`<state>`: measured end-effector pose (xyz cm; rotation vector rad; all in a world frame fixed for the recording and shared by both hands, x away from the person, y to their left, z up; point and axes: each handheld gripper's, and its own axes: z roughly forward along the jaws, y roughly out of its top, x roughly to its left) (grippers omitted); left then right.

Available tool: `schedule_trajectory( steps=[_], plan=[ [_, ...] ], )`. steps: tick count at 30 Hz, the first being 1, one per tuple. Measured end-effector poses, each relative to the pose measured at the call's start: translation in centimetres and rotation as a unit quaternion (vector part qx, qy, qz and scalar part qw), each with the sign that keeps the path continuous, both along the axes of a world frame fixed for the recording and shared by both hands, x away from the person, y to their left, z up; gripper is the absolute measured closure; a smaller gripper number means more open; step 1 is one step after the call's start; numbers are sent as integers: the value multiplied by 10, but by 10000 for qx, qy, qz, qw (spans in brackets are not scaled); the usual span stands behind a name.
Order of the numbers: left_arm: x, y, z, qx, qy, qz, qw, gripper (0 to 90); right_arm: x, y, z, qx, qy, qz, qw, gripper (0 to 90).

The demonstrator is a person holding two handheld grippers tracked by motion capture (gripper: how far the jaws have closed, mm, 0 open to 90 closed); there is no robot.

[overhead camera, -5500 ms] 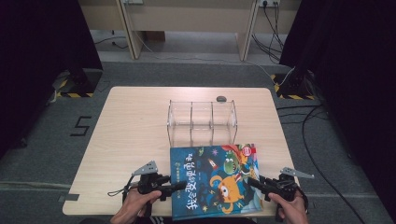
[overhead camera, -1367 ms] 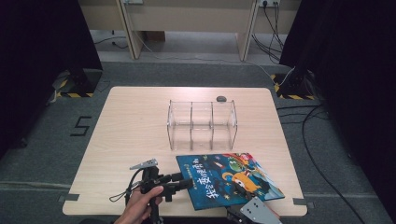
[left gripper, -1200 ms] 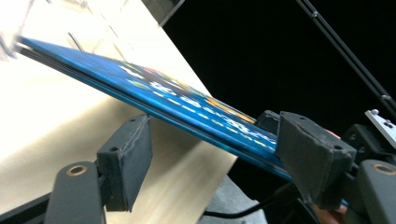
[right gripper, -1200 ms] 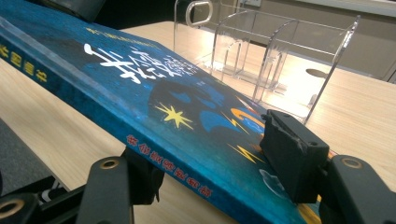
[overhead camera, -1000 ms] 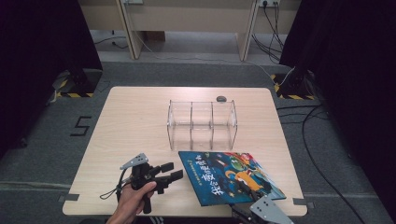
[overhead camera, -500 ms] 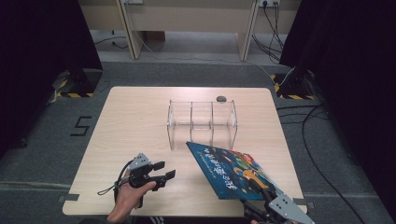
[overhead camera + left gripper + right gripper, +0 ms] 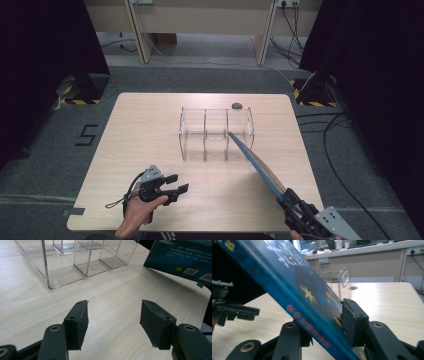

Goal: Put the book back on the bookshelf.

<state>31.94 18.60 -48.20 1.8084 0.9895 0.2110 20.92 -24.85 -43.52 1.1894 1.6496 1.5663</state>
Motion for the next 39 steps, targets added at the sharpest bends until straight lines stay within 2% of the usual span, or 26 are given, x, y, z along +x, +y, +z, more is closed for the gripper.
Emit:
schedule_trajectory(
  steps=[2, 3, 4, 9, 11, 13, 16, 20, 21, 22, 23, 24, 26, 29, 32, 36, 39],
  plan=[
    [0, 0, -1, 2, 12, 11, 10000, 390, 0, -10, -2, 282, 63, -139, 9995, 653],
    [0, 0, -1, 2, 12, 11, 10000, 389, 0, -10, -2, 282, 63, -139, 9995, 653],
    [0, 0, -1, 8, 19, -5, 10000, 389, 0, -14, -2, 399, 82, -175, 9990, 656],
    [1, -1, -3, 53, 24, -41, 10000, 389, 2, -23, -6, 440, 78, -379, 9983, 720],
    [1, -1, -4, 79, 29, -71, 9999, 388, 3, -25, -6, 361, 7, -416, 9985, 730],
    [1, -2, -6, 115, 50, -106, 9999, 384, 3, -24, -6, 180, -71, -429, 9989, 740],
    [3, -1, -10, 323, 92, -129, 9994, 354, 3, -21, -5, -43, -146, -415, 9990, 746],
    [4, 0, -13, 404, 152, -175, 9989, 311, 4, -23, -5, -68, -177, -453, 9988, 749],
    [4, 1, -15, 516, 152, -199, 9984, 311, 4, -24, -5, -33, -193, -468, 9987, 750],
    [5, 2, -18, 747, 149, -242, 9968, 288, 5, -27, -6, 19, -197, -453, 9988, 751],
    [5, 2, -18, 747, 149, -242, 9968, 281, 6, -28, -6, 31, -222, -458, 9987, 754],
    [6, 3, -19, 906, 121, -278, 9954, 278, 7, -29, -6, 15, -227, -479, 9986, 757],
    [7, 6, -22, 1186, 48, -178, 9928, 264, 8, -32, -6, -8, -262, -497, 9984, 762],
    [9, 11, -24, 1360, 6, -141, 9906, 249, 10, -35, -6, -89, -290, -513, 9982, 767],
    [12, 18, -27, 1647, -18, -13, 9863, 211, 12, -39, -6, -102, -315, -555, 9979, 772],
    [12, 22, -28, 1709, -12, 8, 9853, 211, 13, -40, -6, -134, -331, -546, 9979, 776],
    [13, 25, -30, 1804, 80, 14, 9836, 204, 14, -40, -6, -175, -338, -538, 9978, 778]
  ],
)
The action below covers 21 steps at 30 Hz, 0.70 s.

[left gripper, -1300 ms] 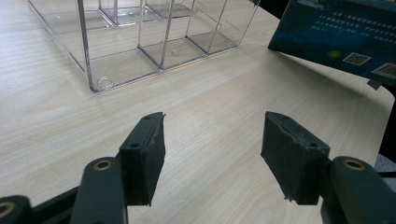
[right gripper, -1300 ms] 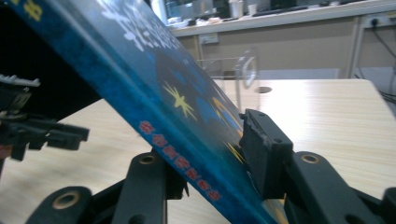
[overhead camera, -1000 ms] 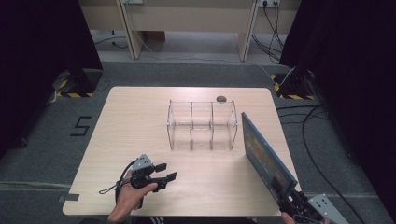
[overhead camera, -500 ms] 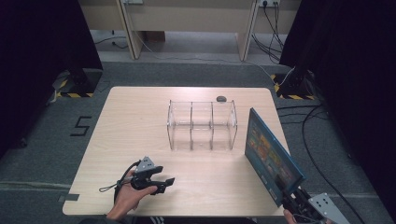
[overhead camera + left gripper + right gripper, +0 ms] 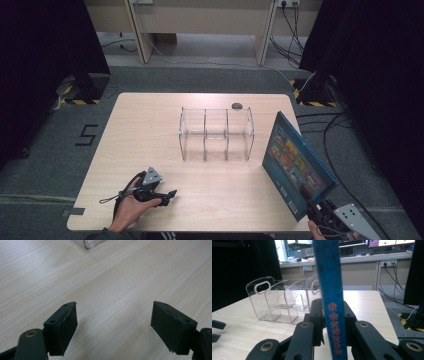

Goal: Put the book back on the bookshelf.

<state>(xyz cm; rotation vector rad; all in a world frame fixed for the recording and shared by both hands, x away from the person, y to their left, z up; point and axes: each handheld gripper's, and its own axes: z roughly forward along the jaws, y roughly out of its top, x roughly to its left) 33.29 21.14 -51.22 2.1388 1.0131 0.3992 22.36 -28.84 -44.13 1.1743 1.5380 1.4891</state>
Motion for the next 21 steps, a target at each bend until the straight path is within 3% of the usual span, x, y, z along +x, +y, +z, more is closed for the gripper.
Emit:
schedule_trajectory(
  steps=[3, 14, 21],
  plan=[
    [0, 1, -5, 181, 103, 0, 9998, 188, 2, -1, 0, -25, -12, 35, 10000, 780],
    [0, 0, -5, 178, 130, 3, 9998, 165, 15, 0, -7, -236, -35, 86, 9997, 779],
    [0, 0, -5, 174, 135, 1, 9998, 164, 24, -1, -10, -352, -213, 118, 9991, 780]
  ],
)
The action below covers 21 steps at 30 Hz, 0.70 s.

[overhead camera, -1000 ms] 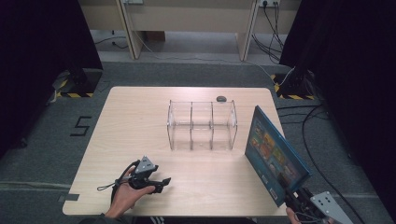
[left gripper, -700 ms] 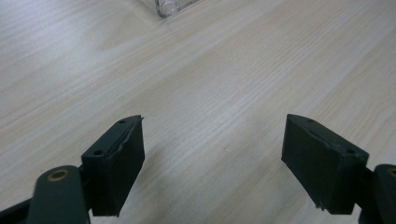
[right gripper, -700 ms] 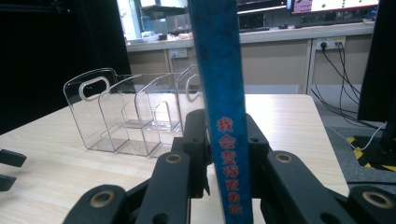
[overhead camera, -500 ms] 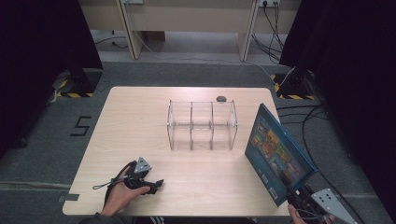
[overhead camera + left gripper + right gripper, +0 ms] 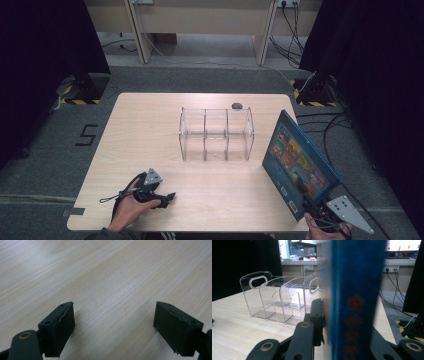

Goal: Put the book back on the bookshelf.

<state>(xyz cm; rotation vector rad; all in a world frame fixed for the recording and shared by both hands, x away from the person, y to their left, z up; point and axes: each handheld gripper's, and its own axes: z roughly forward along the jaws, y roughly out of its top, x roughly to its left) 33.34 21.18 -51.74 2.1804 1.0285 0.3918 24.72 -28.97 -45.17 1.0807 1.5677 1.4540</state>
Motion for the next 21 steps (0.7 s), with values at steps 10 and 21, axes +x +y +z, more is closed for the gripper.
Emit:
schedule_trajectory(
  steps=[10, 21],
  plan=[
    [0, 0, 0, 7, -5, -4, 10000, 162, 10, -2, -5, 11, -52, 14, 10000, 782],
    [0, -1, 0, 27, -4, -4, 10000, 160, 13, -3, -6, 159, -25, 80, 9998, 817]
  ],
)
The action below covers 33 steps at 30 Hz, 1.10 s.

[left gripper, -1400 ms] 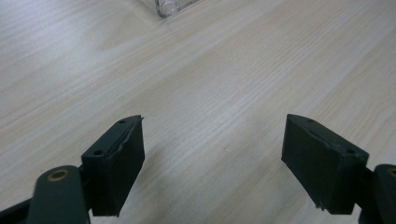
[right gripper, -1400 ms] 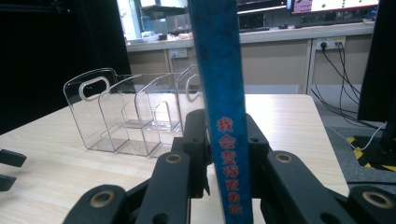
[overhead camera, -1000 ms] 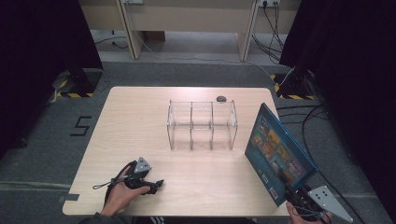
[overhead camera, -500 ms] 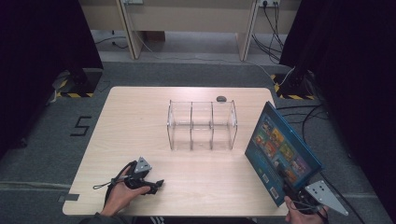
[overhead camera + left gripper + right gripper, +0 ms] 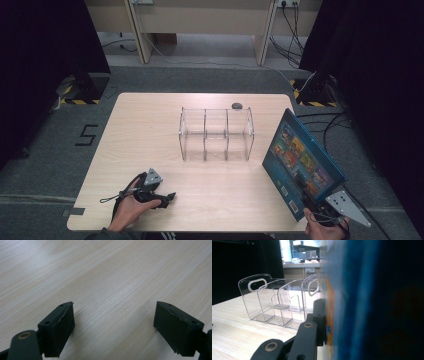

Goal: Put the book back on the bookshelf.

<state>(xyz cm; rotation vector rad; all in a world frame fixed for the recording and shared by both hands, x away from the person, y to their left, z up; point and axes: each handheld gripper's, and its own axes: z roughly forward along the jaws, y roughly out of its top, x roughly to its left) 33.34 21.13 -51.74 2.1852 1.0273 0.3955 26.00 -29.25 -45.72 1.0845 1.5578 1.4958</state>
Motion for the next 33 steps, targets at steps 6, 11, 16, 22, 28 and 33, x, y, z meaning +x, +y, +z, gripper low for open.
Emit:
schedule_trajectory(
  steps=[6, 11, 16, 22, 28, 33],
  plan=[
    [0, 0, 0, -1, 12, -10, 10000, 161, -2, -2, 2, 256, 67, 61, 9996, 825],
    [0, 0, 0, -5, 15, -14, 10000, 162, -6, 2, 5, 263, 91, 185, 9994, 827],
    [0, 0, 0, -7, 14, -14, 10000, 162, -15, 9, 9, 187, 96, 315, 9993, 828],
    [0, 0, 0, -24, 4, -10, 10000, 162, -17, 26, 12, 335, 127, 584, 9976, 829],
    [0, 0, 0, -33, -12, -12, 10000, 159, -13, 48, 19, 206, 72, 667, 9975, 830],
    [0, 0, -1, -28, -21, 7, 10000, 155, -4, 59, 22, 187, 68, 669, 9976, 830]
  ],
)
